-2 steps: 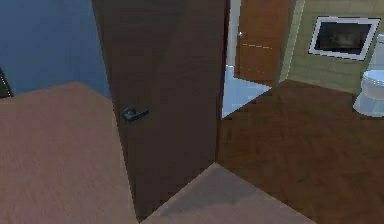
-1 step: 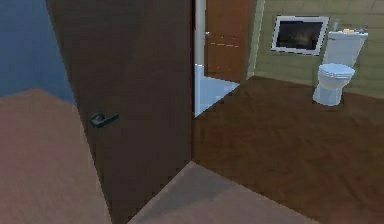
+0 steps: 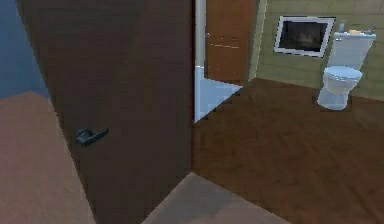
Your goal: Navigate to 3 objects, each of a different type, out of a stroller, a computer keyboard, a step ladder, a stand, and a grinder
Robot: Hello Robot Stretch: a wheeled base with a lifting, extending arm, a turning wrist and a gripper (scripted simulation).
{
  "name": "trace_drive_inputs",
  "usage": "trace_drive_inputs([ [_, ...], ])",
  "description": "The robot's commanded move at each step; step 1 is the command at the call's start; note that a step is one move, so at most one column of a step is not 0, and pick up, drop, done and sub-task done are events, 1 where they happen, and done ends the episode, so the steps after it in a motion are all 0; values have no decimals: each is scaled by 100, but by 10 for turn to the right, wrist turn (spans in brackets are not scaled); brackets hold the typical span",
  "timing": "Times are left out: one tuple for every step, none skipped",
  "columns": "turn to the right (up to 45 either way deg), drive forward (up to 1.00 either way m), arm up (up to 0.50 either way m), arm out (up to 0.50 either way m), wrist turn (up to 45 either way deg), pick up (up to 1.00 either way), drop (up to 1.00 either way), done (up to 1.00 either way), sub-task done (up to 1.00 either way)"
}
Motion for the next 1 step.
trace_drive_inputs([
  [-450, 0, 0, 0, 0, 0, 0, 0, 0],
])
